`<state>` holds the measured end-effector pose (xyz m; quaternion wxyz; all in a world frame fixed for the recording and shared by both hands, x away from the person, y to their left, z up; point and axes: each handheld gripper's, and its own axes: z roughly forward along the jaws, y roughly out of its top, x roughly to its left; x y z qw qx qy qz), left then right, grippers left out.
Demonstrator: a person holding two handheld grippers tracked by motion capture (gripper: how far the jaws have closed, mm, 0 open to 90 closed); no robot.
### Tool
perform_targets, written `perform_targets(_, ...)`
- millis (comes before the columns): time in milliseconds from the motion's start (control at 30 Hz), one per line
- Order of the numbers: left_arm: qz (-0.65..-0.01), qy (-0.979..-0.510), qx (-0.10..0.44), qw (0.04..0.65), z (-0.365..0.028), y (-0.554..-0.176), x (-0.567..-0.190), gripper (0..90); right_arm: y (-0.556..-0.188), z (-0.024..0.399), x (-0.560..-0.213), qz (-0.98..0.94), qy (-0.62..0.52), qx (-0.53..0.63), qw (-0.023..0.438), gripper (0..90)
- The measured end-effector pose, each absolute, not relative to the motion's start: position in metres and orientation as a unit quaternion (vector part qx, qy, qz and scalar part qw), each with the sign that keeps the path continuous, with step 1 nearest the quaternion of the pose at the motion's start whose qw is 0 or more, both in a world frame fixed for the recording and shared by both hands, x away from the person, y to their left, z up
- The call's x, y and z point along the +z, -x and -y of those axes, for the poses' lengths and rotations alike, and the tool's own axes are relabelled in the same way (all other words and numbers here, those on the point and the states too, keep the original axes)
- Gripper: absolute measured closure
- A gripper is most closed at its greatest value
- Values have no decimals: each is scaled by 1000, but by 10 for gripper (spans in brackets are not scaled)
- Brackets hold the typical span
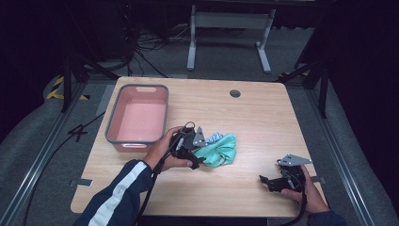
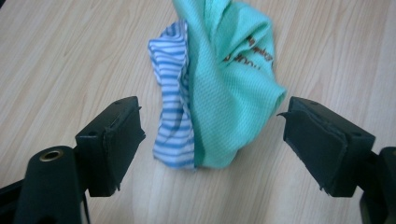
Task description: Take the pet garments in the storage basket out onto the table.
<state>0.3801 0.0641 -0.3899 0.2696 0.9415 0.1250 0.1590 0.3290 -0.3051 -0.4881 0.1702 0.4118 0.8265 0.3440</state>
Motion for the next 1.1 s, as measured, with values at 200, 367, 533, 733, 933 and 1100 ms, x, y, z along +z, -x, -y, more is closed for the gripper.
perform_targets(200,-126,-942,158,268,-77,-370,-393,205,-329,305,-488,-826,-412,344,170,6)
perform_targets(367,-123,-946,160,255,-87,-362,-398,204,-329,305,-488,-826,-413,344,169,6)
perform_targets(533,-123,-947,159,249,-102,-354,-405,217,-329,305,-488,-826,-414,344,169,6)
perform_targets(733,-130,-949,158,242,-121,-347,-413,216,-328,305,-488,-826,-414,344,169,6)
perform_targets(933,-141,-950,155,231,-141,-341,-421,216,-328,305,-488,-825,-415,344,169,5)
perform_targets(1100,-151,-950,158,224,-156,-334,-427,215,-328,305,-488,-825,-415,344,169,6)
